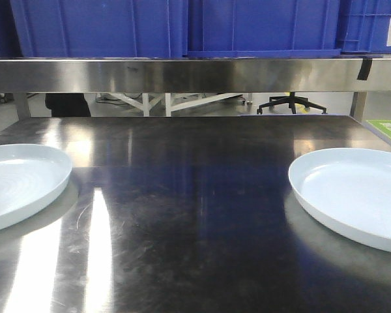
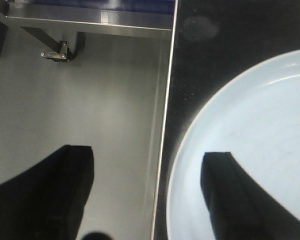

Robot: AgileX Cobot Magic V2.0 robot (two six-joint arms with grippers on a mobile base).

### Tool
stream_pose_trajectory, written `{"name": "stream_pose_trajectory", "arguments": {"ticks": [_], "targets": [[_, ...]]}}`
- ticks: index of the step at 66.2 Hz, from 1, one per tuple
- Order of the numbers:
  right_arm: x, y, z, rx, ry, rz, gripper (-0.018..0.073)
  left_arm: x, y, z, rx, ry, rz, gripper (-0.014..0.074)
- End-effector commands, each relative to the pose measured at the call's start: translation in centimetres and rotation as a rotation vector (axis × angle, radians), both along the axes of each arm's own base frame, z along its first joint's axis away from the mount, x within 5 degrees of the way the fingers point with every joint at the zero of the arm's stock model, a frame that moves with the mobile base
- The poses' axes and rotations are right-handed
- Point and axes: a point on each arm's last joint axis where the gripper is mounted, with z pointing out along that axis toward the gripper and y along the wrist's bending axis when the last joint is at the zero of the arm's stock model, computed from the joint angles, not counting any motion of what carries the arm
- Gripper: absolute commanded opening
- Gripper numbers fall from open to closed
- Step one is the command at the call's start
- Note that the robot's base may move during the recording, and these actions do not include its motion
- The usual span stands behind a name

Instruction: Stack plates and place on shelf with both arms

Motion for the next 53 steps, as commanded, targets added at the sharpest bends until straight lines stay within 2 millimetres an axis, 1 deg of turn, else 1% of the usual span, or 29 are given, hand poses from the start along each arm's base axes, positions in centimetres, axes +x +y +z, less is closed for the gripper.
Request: {"name": "stream_pose_trajectory", "arguments": {"ticks": [1,17,35,46,50,53], "targets": [[0.6,-0.1,1.6,-0.025,-0.094,0.013,0.0558,0.7,-0.1,1.9,-0.021,-0.110,0.010,0.0510],[0.6,-0.1,1.6,-0.025,-0.094,0.013,0.0558,1.0,-0.1,1.2,-0.021,-0.091,0.009,0.0510],[0.6,-0.1,1.6,-0.025,-0.094,0.013,0.0558,1.6,-0.1,-0.7,-0.019,-0.027,0.010,0.0510],[0.6,-0.1,1.6,-0.025,-0.094,0.013,0.0558,1.7,-0.1,-1.1,-0.019,-0.011,0.010,0.0509],[0.6,-0.1,1.6,-0.025,-0.094,0.013,0.0558,1.8,-0.1,-1.1,-0.019,-0.013,0.010,0.0475],[0.6,-0.1,1.6,-0.025,-0.094,0.013,0.0558,1.8,-0.1,-1.1,-0.024,-0.013,0.013,0.0401]]}}
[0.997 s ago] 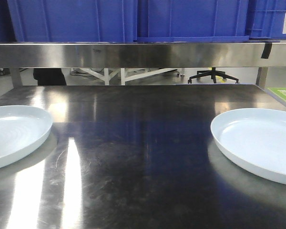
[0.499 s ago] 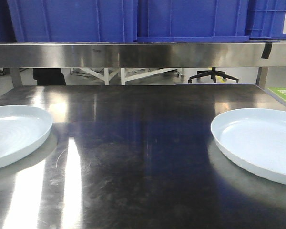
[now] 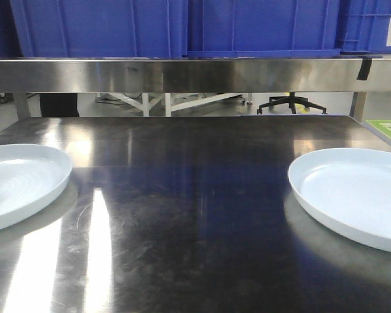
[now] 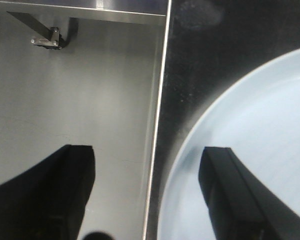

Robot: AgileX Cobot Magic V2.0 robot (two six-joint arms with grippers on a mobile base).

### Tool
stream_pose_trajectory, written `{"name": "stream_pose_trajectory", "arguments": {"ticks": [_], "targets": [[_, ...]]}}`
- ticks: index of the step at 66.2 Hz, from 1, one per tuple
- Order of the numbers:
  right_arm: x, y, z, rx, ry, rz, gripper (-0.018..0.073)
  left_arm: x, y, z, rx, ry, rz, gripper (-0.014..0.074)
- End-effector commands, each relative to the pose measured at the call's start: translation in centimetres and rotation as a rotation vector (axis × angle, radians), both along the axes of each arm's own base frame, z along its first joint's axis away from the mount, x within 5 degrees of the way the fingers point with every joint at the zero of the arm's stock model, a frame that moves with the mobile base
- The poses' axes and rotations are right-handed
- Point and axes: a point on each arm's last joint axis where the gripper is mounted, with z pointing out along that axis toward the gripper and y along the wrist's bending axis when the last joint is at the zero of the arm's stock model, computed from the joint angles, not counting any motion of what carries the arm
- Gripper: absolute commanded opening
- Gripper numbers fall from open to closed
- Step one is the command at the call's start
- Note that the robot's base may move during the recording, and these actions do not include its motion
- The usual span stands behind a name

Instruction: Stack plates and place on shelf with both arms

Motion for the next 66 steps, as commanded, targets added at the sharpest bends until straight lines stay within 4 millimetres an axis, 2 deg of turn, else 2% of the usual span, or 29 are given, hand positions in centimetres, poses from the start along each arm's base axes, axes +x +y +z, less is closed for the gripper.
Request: {"name": "stream_pose_trajectory", "arguments": {"ticks": [1,7,8,11,17,27,39,50,66], "targets": [[0.6,-0.1,1.6,-0.026,-0.097,0.013,0.0558,0.5,0.0,1.3,-0.013,-0.071,0.009,0.0367],[0.6,-0.1,1.6,-0.026,-0.097,0.013,0.0558,0.5,-0.1,1.5,-0.025,-0.071,0.019,0.0067],[0.6,-0.1,1.6,-0.026,-0.097,0.013,0.0558,0.5,-0.1,1.6,-0.025,-0.070,0.018,0.0063],[0.6,-0.1,1.6,-0.026,-0.097,0.013,0.0558,0.6,-0.1,1.7,-0.040,-0.069,0.030,0.0122],[0.6,-0.1,1.6,-0.026,-0.097,0.013,0.0558,0.7,-0.3,2.6,-0.065,-0.075,0.049,0.0105],[0.6,-0.1,1.6,-0.026,-0.097,0.013,0.0558,0.8,-1.1,5.3,-0.072,-0.132,0.025,0.0102],[0.6,-0.1,1.6,-0.026,-0.097,0.013,0.0558,0.6,-3.5,9.4,-0.088,-0.239,-0.058,0.0102],[0.6,-0.1,1.6,-0.026,-0.097,0.013,0.0558,0.3,-7.1,11.3,-0.188,-0.293,-0.133,0.0102],[0.6,-0.1,1.6,-0.026,-0.097,0.013,0.0558,-0.3,-13.8,11.1,-0.323,-0.350,-0.287,0.0102]]}}
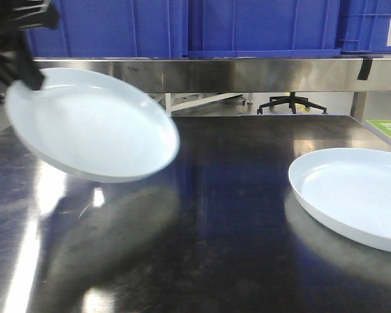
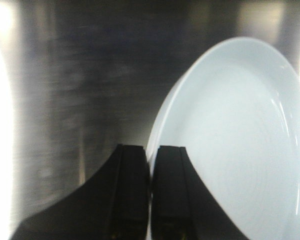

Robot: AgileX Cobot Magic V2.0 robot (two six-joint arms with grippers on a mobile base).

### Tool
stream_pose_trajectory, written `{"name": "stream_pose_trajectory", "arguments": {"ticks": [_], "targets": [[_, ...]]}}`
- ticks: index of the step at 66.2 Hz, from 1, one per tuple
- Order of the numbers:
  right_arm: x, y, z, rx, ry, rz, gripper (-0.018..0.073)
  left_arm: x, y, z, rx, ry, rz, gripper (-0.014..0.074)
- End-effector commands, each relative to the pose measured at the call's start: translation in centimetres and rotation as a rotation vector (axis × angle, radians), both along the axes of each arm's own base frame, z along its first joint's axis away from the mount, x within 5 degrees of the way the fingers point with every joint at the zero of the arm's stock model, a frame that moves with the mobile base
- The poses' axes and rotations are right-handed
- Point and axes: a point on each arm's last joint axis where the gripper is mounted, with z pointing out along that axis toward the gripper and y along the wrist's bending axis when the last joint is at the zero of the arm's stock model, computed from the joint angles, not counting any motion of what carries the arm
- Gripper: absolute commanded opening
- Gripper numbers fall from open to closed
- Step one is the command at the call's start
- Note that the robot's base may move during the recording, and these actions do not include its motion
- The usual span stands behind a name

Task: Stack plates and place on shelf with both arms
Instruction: 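Lift the white plate with the left gripper and carry it toward the table center, then lower the plate onto the table center, open the left gripper, withdraw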

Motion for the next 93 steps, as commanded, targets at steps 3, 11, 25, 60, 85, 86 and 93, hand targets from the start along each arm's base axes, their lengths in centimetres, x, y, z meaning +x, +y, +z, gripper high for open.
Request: {"name": "stream_pose_trajectory", "arguments": {"ticks": [3,11,25,60,85,86,93], "targets": [[0.6,-0.1,1.6,-0.026,-0.097,0.013,0.0558,-0.1,-3.3,2.0,-0.101,-0.133,-0.069,0.0102],[0.6,-0.1,1.6,-0.026,-0.097,0.013,0.0558,-0.2,-6.1,0.9,-0.103,-0.123,-0.141,0.0102],[0.6,-0.1,1.6,-0.026,-0.097,0.013,0.0558,0.3,-8.1,-1.5,-0.074,-0.062,-0.180,0.0102],[0.6,-0.1,1.6,-0.026,-0.097,0.013,0.0558,1.0,-8.1,-3.6,0.037,-0.043,-0.222,0.0317],[0.6,-0.1,1.6,-0.026,-0.097,0.013,0.0558,2.4,-5.7,-1.8,0.054,0.002,-0.143,0.0221],[0.6,-0.1,1.6,-0.026,-0.097,0.013,0.0558,2.4,-5.6,-1.6,0.053,0.000,-0.141,0.0190],[0.6,-0.1,1.6,-0.026,-0.097,0.013,0.0558,2.5,-4.1,0.9,0.028,-0.065,-0.104,0.0095]]}}
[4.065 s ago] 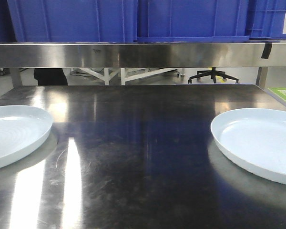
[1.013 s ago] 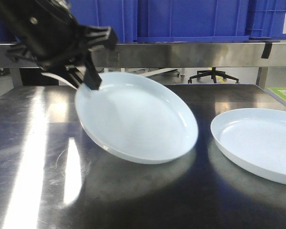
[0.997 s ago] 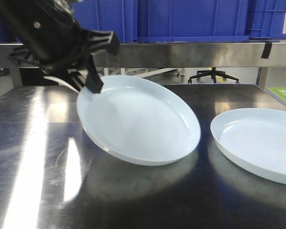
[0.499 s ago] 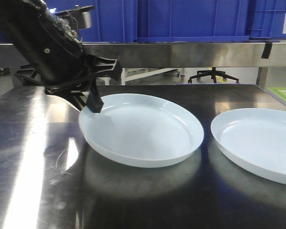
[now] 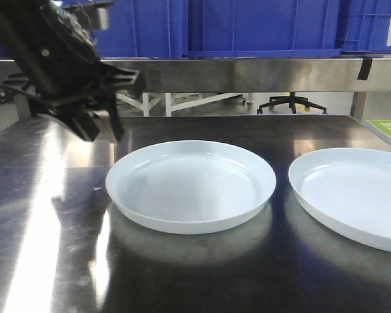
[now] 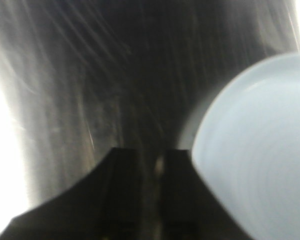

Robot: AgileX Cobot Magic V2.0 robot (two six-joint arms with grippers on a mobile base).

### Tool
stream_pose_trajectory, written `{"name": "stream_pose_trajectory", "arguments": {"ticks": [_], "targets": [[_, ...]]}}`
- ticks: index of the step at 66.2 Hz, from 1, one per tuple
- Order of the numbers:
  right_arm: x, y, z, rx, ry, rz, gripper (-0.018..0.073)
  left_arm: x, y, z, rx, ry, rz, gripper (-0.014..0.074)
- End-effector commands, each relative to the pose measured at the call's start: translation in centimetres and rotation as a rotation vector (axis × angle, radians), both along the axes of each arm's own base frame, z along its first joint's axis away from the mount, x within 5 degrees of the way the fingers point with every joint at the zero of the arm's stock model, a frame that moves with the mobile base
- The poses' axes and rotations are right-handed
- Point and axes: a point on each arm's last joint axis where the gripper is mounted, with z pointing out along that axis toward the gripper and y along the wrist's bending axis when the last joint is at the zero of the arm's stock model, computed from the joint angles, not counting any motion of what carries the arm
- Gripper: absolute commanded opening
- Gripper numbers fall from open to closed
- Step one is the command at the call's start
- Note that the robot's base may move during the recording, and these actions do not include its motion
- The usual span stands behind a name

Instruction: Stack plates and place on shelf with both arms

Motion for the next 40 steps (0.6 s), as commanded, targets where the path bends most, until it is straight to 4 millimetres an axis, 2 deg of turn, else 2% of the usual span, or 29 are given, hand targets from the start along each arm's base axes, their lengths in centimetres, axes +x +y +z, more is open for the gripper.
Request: {"name": "stream_pose_trajectory", "arguments": {"ticks": [1,9,15,20,31,40], "targets": [[0.6,-0.1,1.6,-0.025,-0.097,0.013,0.0558,0.0,1.6,5.4,-0.082,-0.165,0.040,0.0102],[0.6,-0.1,1.6,-0.025,-0.097,0.013,0.0558,-0.3,4.8,8.7,-0.111,-0.261,0.118,0.0088],[0.6,-0.1,1.6,-0.025,-0.097,0.013,0.0558,-1.2,9.1,11.6,-0.123,-0.339,0.236,0.0083],[0.6,-0.1,1.6,-0.025,-0.097,0.013,0.0558,-2.2,11.6,13.1,-0.115,-0.372,0.299,0.0083],[0.6,-0.1,1.6,-0.025,-0.097,0.013,0.0558,-5.2,14.5,14.6,-0.085,-0.433,0.360,0.0083],[0.6,-0.1,1.6,-0.025,-0.097,0.013,0.0558,-8.2,15.2,13.9,-0.080,-0.475,0.370,0.0083]]}}
